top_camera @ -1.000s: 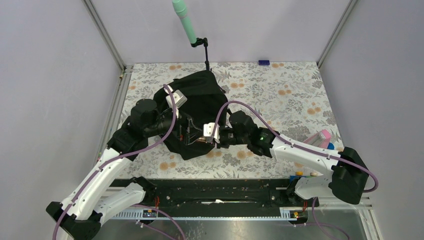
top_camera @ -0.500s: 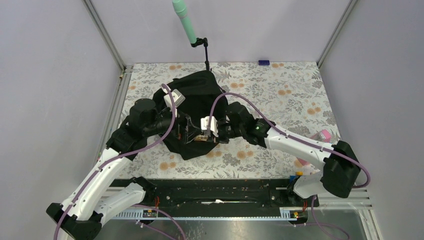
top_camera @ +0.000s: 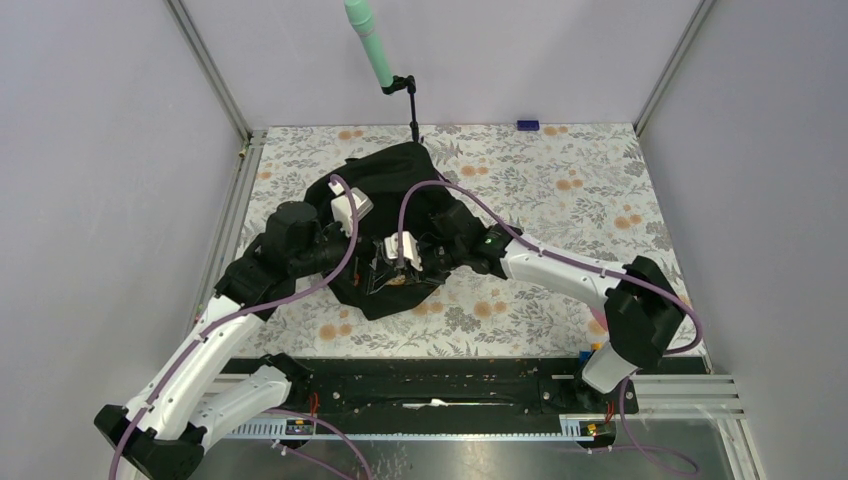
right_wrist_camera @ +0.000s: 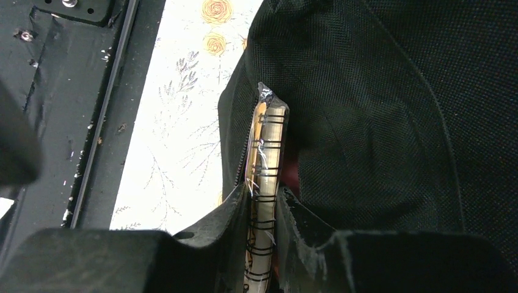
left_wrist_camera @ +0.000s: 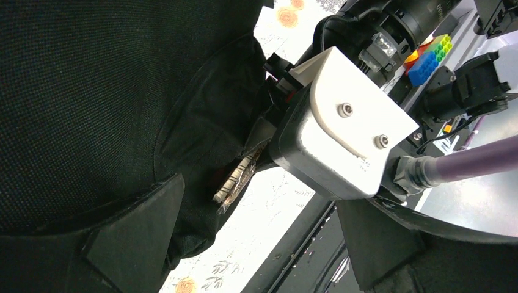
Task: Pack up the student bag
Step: Place the book in the student bag.
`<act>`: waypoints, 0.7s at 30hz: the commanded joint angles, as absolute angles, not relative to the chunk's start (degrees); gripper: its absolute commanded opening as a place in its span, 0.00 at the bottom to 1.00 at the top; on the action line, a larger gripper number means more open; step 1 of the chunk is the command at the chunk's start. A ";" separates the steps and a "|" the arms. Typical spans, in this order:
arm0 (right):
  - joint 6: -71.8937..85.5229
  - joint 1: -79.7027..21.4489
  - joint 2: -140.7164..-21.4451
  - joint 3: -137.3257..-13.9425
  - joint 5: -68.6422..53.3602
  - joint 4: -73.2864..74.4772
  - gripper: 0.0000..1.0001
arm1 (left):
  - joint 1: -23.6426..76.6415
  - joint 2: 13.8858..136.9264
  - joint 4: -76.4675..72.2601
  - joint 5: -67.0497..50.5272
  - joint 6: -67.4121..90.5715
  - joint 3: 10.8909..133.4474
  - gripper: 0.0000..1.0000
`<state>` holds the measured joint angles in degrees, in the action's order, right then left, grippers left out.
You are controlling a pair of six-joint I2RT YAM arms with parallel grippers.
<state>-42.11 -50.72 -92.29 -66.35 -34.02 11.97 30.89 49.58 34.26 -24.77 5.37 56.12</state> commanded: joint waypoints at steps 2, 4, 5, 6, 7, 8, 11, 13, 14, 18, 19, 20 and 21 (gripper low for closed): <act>-41.14 -52.12 -97.54 -63.72 -24.86 9.70 0.00 | 32.34 48.60 21.53 -31.25 8.55 57.42 0.99; -40.40 -51.89 -98.04 -63.00 -24.60 8.50 0.00 | 32.34 48.15 21.45 -31.29 8.25 57.26 0.99; -40.06 -51.74 -98.22 -62.87 -24.50 8.53 0.00 | 32.31 48.00 21.45 -31.36 7.97 57.22 0.99; -39.81 -51.62 -98.52 -62.75 -24.15 8.56 0.00 | 32.34 47.68 21.38 -31.36 7.81 57.15 0.99; -39.75 -51.53 -98.67 -62.49 -23.46 8.60 0.00 | 32.34 47.41 21.22 -31.33 7.69 57.07 0.99; -39.73 -51.44 -98.58 -62.11 -22.49 8.50 0.00 | 32.32 47.13 21.04 -31.26 7.65 56.92 0.99; -39.11 -50.46 -97.39 -60.47 -20.99 8.46 0.00 | 32.34 46.12 20.78 -30.97 7.16 56.70 0.99; -39.13 -50.12 -96.30 -59.24 -19.49 8.63 0.00 | 32.34 45.36 20.51 -30.97 6.84 56.53 0.99; -39.52 -50.10 -95.86 -58.83 -18.40 9.07 0.00 | 32.34 44.96 20.37 -30.94 6.59 56.45 0.99; -39.15 -49.92 -94.77 -58.02 -17.60 9.11 0.00 | 32.34 43.64 19.47 -31.61 6.22 55.85 0.99; -38.42 -49.92 -94.49 -58.08 -18.30 8.50 0.00 | 32.34 43.47 19.29 -31.70 6.24 55.74 0.99; -37.52 -49.92 -94.24 -58.04 -19.04 7.49 0.00 | 32.34 43.51 19.25 -31.73 6.24 55.72 0.99; -36.41 -49.92 -93.92 -57.96 -19.62 6.18 0.00 | 32.34 43.55 19.27 -31.73 6.17 55.72 0.99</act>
<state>-40.42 -50.19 -92.42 -59.77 -30.46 4.32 30.83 45.32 34.09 -23.79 3.16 54.30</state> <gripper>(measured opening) 0.260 0.985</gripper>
